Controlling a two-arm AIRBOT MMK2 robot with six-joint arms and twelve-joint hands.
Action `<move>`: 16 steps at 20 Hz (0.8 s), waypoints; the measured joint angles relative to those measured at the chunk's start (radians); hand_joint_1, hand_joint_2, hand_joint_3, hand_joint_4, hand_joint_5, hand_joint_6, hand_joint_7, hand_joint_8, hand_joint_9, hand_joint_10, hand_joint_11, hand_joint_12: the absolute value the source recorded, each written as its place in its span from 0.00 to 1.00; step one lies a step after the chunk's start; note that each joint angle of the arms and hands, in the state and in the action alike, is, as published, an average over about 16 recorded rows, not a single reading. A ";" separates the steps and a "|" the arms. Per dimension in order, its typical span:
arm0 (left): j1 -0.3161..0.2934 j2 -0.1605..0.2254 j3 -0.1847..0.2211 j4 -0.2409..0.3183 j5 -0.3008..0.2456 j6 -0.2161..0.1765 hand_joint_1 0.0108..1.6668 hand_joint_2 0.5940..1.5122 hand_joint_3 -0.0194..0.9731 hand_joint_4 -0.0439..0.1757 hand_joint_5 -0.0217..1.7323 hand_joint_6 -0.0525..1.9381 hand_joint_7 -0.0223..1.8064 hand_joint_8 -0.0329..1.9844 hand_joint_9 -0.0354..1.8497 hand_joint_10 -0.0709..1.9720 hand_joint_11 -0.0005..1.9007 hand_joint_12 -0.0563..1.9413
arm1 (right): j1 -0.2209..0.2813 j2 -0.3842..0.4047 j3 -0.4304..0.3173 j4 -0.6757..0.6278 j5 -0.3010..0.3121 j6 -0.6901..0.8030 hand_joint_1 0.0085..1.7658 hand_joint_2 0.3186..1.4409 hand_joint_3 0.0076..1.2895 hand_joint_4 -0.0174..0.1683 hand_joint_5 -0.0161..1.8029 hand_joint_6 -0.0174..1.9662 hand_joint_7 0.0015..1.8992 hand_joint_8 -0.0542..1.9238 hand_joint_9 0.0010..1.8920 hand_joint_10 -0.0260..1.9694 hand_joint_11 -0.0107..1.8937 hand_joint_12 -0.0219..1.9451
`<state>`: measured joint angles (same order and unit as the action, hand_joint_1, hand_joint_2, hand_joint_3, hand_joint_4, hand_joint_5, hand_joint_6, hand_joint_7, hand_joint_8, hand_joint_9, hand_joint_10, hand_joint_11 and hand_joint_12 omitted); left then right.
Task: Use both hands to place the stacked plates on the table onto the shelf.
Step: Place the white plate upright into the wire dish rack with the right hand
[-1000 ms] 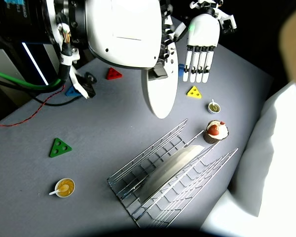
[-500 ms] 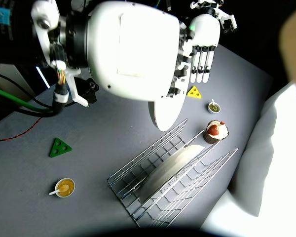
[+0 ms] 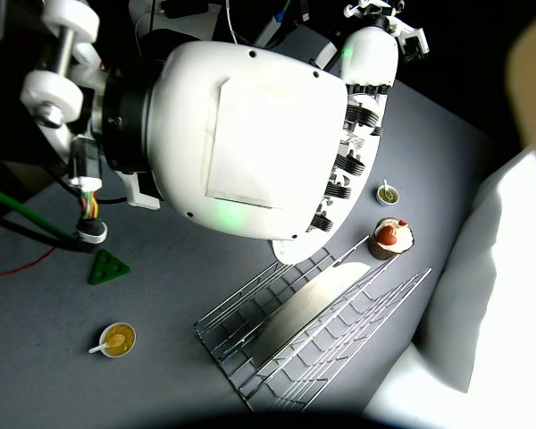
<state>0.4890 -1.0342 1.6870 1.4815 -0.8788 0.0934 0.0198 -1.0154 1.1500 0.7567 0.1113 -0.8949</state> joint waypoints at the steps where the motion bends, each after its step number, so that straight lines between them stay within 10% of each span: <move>1: 0.000 -0.001 0.000 0.000 0.000 0.000 0.00 0.42 0.02 0.20 0.09 0.04 0.12 0.02 0.12 0.04 0.09 0.03 | 0.001 0.000 0.006 0.005 -0.002 0.000 0.83 0.58 0.00 0.05 0.54 0.40 0.65 0.18 0.62 0.31 0.57 0.51; 16: 0.000 -0.009 -0.002 -0.001 0.006 0.004 0.00 0.42 0.02 0.20 0.09 0.04 0.12 0.02 0.13 0.04 0.09 0.04 | -0.005 -0.002 0.054 0.029 -0.033 -0.001 0.84 0.58 0.00 0.05 0.52 0.41 0.61 0.25 0.61 0.34 0.52 0.70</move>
<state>0.4888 -1.0435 1.6854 1.4809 -0.8729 0.0975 0.0143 -1.0177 1.2038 0.7856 0.0786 -0.8958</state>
